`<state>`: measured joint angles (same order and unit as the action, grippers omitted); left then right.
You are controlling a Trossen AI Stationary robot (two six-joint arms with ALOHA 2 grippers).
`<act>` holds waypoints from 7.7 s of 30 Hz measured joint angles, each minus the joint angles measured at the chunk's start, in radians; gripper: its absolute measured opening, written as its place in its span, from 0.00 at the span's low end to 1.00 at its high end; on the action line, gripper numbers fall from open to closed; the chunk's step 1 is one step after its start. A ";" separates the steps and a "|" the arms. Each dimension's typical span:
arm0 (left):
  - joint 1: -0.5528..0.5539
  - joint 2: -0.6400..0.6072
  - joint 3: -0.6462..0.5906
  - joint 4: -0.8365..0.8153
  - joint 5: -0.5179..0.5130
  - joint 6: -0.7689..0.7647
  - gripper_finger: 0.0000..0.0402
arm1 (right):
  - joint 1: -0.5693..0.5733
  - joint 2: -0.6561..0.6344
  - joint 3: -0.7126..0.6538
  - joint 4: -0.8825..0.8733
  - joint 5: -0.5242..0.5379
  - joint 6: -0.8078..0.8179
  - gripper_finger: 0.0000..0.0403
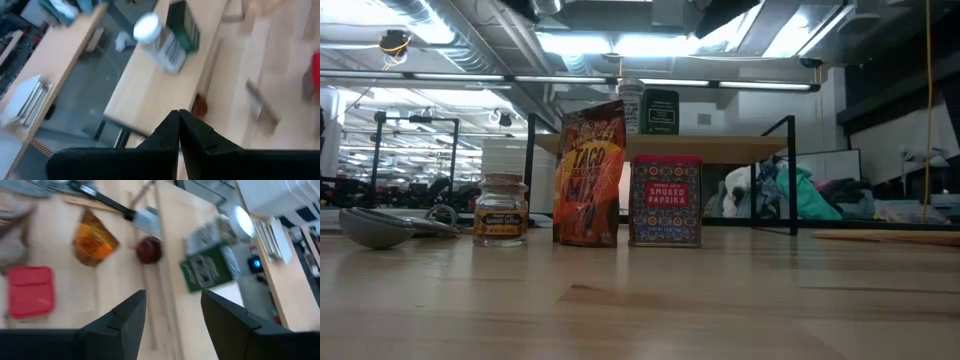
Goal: Shelf spices
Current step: Remove the green seasoning can from the shelf
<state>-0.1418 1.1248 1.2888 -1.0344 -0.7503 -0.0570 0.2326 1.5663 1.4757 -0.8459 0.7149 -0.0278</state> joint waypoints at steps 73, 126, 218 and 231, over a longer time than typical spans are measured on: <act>0.392 0.002 -0.017 -0.312 0.037 -0.104 0.01 | -0.672 0.054 -0.419 0.878 -0.970 -0.236 0.27; 0.392 0.001 -0.051 -0.302 0.037 -0.104 0.01 | 0.251 -0.113 -1.053 1.342 -0.094 0.564 0.27; 0.451 0.270 -0.051 0.494 0.382 0.209 0.49 | 0.251 -0.009 -1.012 1.352 -0.139 0.228 0.61; 0.604 0.280 -0.051 0.497 0.735 0.247 0.49 | 0.251 -0.009 -1.012 1.352 -0.150 0.228 0.61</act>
<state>0.4622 1.4052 1.2377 -0.5377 -0.0151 0.1902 0.4839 1.5570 0.4641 0.5062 0.5648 0.2001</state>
